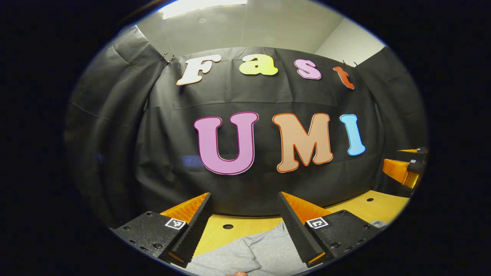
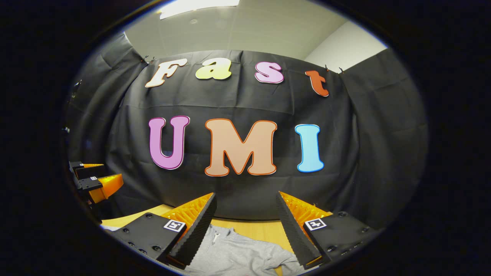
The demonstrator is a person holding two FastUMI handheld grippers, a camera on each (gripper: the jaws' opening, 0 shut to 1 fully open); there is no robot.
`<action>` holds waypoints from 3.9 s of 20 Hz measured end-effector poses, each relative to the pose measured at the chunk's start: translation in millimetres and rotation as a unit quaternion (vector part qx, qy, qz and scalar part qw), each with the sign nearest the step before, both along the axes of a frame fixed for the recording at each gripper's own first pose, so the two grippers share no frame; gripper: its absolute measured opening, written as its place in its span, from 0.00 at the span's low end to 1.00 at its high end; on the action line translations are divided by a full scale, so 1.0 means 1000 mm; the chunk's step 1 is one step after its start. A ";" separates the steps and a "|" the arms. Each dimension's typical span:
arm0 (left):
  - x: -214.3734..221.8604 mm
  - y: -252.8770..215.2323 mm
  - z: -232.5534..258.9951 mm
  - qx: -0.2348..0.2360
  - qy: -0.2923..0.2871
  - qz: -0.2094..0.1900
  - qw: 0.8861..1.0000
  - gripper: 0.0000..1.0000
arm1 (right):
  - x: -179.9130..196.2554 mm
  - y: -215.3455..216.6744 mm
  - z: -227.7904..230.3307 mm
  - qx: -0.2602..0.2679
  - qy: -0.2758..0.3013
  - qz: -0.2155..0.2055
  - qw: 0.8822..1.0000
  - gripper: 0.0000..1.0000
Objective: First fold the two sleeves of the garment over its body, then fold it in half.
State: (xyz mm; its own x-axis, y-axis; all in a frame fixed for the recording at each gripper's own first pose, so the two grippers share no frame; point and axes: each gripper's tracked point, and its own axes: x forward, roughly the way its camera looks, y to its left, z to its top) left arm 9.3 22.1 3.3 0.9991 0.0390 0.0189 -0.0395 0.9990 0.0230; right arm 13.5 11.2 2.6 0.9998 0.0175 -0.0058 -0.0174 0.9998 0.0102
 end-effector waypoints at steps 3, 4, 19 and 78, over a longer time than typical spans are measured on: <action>0.000 -0.001 0.001 -0.002 0.001 0.001 1.000 0.99 | 0.003 0.003 0.003 -0.006 -0.006 0.006 1.000 0.97; 0.001 -0.002 0.002 -0.002 0.000 0.001 1.000 0.99 | 0.002 0.004 0.005 -0.006 -0.008 0.009 1.000 0.96; 0.009 -0.011 -0.005 -0.009 0.004 -0.007 1.000 0.99 | 0.007 -0.001 -0.006 -0.007 0.007 0.015 1.000 0.97; 0.028 -0.118 -0.037 -0.013 0.043 -0.080 0.996 0.98 | -0.274 -0.261 -0.343 0.043 0.533 -0.094 0.839 0.94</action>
State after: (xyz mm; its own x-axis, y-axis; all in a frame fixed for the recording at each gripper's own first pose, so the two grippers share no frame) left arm 36.9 -96.3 -33.3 0.9905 -0.1211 -0.0652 0.1209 0.9926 -0.0074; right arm -260.4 -250.2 -340.6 0.4114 -0.0949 -0.9065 0.2059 0.9785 -0.0090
